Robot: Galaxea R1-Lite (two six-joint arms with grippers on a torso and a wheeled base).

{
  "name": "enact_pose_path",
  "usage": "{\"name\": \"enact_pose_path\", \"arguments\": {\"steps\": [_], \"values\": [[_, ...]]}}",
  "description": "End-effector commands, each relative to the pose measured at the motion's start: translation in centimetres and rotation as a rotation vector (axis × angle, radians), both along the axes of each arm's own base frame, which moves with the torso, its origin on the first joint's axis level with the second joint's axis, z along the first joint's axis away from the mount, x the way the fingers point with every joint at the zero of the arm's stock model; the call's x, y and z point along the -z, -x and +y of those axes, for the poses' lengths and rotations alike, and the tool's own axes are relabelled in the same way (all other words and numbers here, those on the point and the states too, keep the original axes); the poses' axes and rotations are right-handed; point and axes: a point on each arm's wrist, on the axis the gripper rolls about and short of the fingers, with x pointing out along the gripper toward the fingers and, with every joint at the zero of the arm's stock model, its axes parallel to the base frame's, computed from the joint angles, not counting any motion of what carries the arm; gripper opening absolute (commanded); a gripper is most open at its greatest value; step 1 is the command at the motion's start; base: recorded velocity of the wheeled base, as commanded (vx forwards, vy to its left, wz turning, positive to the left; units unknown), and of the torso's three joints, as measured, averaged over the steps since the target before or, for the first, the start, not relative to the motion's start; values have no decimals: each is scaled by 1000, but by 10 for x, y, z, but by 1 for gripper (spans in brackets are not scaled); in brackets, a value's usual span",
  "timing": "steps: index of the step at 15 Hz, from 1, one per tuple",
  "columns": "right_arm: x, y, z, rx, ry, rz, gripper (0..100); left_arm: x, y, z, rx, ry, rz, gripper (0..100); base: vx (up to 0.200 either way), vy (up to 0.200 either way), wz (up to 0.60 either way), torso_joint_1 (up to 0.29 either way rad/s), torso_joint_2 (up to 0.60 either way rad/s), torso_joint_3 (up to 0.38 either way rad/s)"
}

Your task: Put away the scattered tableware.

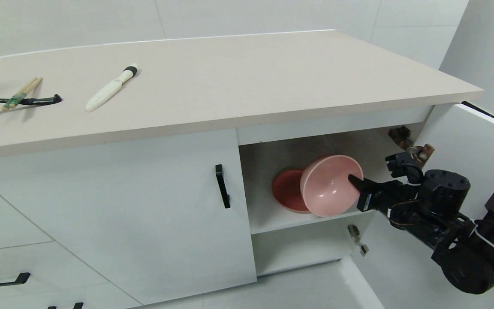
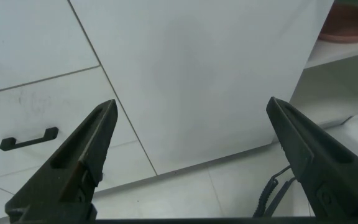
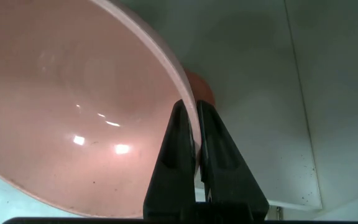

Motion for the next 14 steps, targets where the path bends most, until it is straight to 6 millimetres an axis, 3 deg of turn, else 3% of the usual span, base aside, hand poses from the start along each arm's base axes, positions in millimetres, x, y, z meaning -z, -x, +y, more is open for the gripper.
{"name": "enact_pose_path", "arguments": {"steps": [1,6,11,14], "values": [[-7,-5,8,-19,0,-5,0,0,0,0,-1,-1,2,100,0,0,0,0,0,0],[1,-22,31,-59,11,26,0,0,0,0,-2,6,3,100,0,0,0,0,0,0],[24,-41,36,-46,22,61,0,0,0,0,-2,8,4,100,0,0,0,0,0,0],[25,-47,38,-46,24,63,0,0,0,0,-2,12,6,100,0,0,0,0,0,0]]}}
